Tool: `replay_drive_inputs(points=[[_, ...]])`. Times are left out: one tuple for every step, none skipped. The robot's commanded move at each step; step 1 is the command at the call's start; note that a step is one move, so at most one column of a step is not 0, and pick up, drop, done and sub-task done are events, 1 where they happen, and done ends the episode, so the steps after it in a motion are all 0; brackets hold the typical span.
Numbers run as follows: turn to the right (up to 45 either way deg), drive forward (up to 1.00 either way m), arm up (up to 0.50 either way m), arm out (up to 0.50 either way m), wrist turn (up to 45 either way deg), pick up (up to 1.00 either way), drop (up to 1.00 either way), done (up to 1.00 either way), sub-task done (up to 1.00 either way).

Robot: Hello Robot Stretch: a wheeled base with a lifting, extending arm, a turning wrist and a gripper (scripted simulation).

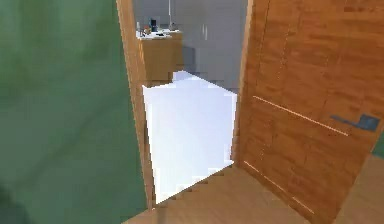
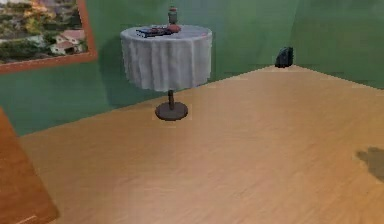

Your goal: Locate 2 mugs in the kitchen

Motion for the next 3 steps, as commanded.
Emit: replay_drive_inputs(points=[[0.0,1.00,0.00,0.00,0.0,0.00,0.00,0.00,0.00],[3.0,0.00,0.00,0.00,0.0,0.00,0.00,0.00,0.00],[45.0,0.00,0.00,0.00,0.0,0.00,0.00,0.00,0.00]])
